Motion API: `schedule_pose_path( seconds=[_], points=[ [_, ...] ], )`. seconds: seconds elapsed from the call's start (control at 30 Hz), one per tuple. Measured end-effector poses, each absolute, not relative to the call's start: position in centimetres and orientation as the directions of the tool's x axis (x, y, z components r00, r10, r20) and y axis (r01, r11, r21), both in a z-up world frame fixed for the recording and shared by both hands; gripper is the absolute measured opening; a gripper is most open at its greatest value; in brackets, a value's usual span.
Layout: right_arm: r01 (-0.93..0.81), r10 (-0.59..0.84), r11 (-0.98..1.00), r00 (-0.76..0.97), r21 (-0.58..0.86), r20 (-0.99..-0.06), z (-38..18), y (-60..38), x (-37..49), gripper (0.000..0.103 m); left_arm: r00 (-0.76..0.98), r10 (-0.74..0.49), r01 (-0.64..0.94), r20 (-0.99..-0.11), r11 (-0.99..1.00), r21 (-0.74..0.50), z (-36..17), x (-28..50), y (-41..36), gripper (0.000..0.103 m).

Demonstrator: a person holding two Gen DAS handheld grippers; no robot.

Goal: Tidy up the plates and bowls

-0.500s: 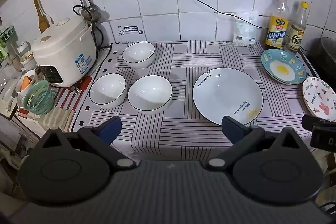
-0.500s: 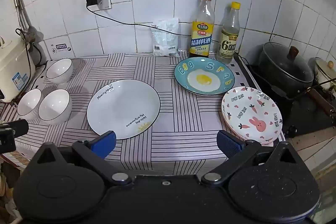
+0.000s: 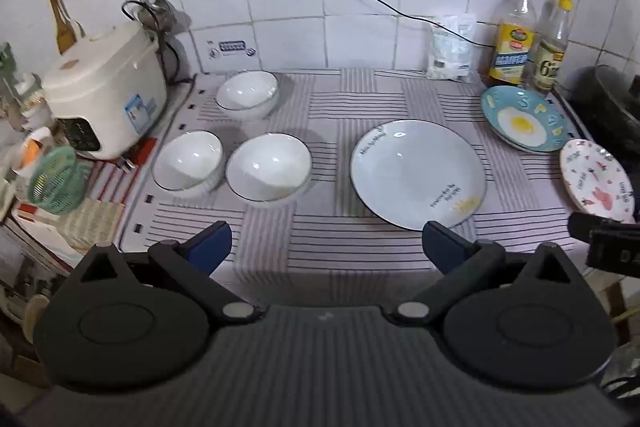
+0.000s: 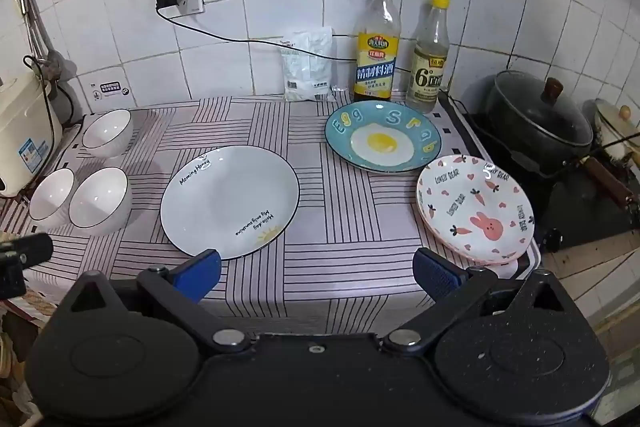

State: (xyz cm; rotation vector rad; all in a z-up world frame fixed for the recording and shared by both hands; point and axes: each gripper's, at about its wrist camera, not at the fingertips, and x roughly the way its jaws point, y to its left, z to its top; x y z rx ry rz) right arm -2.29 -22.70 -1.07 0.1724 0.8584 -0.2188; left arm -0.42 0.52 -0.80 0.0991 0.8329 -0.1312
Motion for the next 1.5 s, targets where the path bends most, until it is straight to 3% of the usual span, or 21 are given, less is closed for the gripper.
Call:
schedule_pose_path(
  seconds=[1.5],
  points=[
    [0.286,-0.199,0.958,0.618,-0.018,-0.761,-1.7,-22.8,-3.1,0.103,0.669,-0.098,0.196,-0.736,0.979,0.048,-1.0,-1.1,0.6,0.103]
  ],
)
